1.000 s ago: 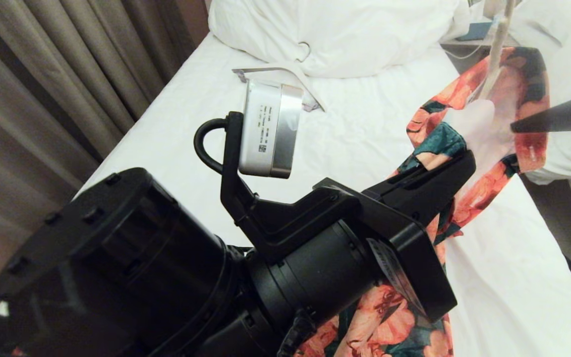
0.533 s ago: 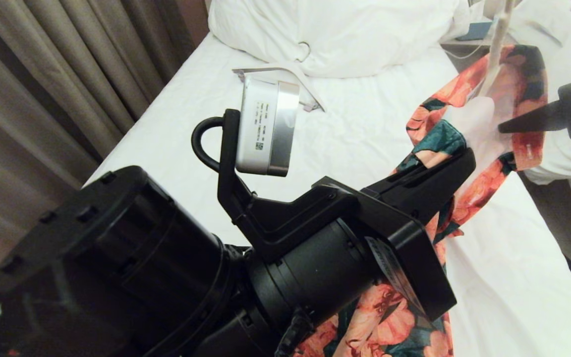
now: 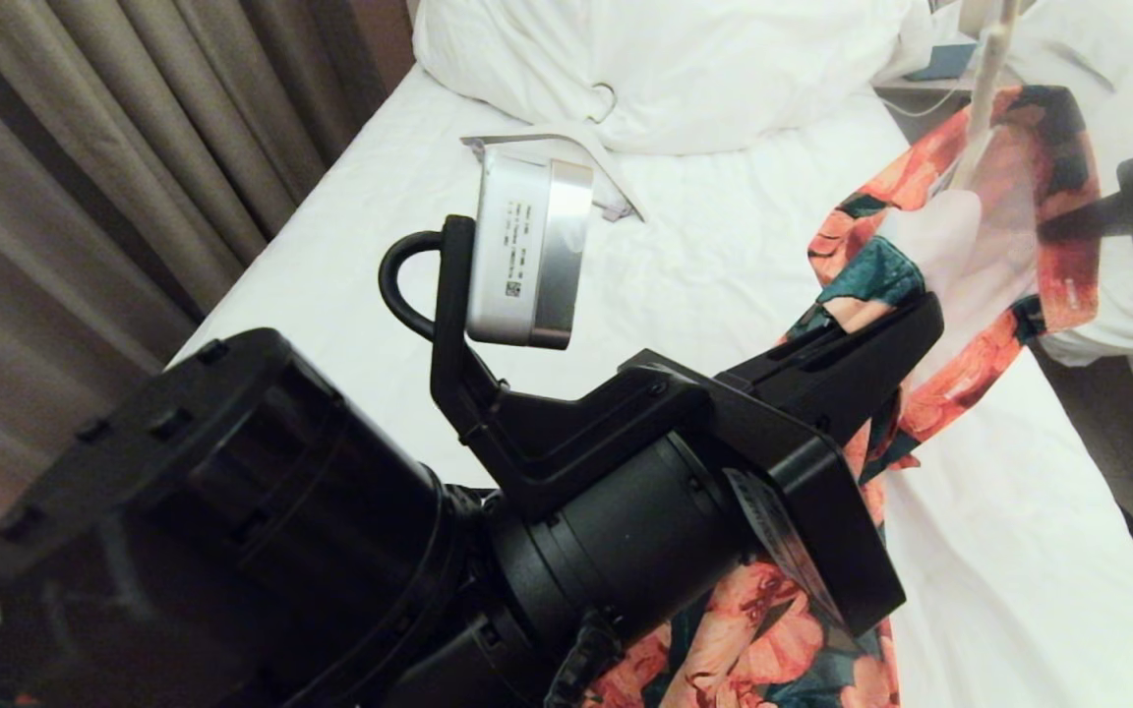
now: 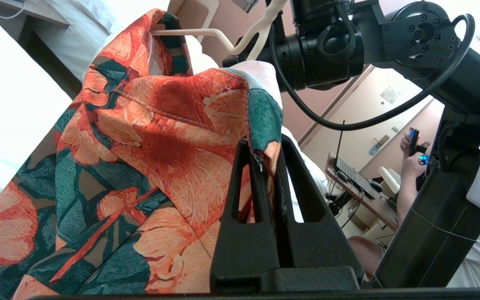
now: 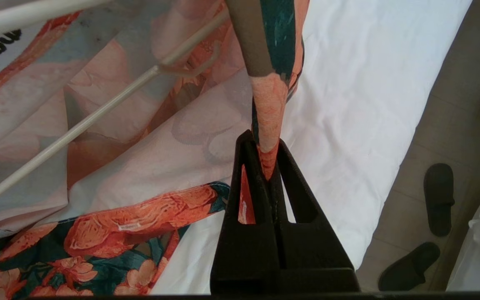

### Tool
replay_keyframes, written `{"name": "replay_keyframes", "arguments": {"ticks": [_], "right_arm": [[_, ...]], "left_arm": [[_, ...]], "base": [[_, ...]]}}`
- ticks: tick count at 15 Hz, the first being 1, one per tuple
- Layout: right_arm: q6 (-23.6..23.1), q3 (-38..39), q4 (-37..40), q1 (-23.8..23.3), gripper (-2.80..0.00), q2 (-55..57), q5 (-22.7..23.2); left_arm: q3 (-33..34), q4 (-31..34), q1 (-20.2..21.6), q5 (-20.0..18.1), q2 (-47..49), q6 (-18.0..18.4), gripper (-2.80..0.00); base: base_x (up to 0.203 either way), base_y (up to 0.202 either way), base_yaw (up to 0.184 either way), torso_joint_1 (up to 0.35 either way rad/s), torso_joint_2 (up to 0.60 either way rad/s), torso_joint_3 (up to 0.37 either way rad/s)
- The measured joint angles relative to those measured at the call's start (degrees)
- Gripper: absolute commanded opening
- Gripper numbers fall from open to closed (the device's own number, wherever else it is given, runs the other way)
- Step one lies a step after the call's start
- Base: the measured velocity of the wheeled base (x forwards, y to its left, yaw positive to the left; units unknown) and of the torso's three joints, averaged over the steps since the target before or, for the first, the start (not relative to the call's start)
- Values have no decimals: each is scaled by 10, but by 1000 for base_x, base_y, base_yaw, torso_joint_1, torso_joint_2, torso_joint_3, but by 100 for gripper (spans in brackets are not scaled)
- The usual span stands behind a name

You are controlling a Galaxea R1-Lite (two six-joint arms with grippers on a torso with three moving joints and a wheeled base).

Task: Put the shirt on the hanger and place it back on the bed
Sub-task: Take the clothes hanger out of the clothes

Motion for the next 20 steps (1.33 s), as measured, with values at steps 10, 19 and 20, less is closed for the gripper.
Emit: {"name": "replay_keyframes", "arguments": {"ticks": [10,19,20], "right_arm": [[39,-2,5,103,-280,-47,11],[122,-2,15,274,-280,-61,11],[134,-2,23,284,-280,-61,11]], "left_arm": [[-1,0,0,0,1,0,-280],[-1,-7,0,0,8,-3,-280],[-1,-14,0,0,10,-3,-280]], "base": [[0,0,0,0,0,0],[0,0,0,0,0,0],[0,0,0,0,0,0]]}}
